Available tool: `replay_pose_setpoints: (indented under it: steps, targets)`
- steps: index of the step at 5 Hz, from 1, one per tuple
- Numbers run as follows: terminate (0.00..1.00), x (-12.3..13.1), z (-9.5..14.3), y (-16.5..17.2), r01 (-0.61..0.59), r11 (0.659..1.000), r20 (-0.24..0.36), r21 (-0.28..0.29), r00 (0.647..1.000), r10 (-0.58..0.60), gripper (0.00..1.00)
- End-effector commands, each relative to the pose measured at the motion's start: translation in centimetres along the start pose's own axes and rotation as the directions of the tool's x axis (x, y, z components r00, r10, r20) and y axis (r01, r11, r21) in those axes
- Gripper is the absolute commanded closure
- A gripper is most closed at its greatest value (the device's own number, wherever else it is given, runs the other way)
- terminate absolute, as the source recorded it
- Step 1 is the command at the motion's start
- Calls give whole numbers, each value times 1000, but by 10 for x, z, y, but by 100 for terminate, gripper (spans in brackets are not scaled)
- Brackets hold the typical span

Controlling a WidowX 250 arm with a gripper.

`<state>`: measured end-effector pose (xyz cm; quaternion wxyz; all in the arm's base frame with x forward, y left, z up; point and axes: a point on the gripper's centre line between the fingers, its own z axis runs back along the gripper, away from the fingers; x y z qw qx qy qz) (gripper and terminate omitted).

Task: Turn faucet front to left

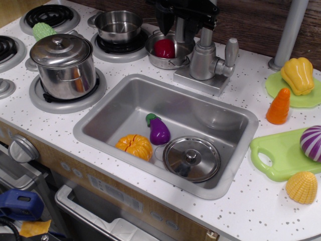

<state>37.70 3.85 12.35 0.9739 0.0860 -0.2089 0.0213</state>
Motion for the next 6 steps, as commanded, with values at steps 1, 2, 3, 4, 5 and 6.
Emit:
replay_pose_setpoints:
  steps: [1,2,3,4,5,6]
  targets:
    - [0,23,-20,29,79,997,112,20,990,-81,100]
    - [0,26,-31,49,134,991,127,15,983,-135,100]
    - [0,32,-35,57,152,988,137,23,978,-154,100]
    - [0,38,-39,61,165,986,155,28,974,-168,100]
    - [0,42,-40,65,177,984,165,29,970,-179,100]
    - [100,44,-44,68,182,983,188,18,965,-182,100]
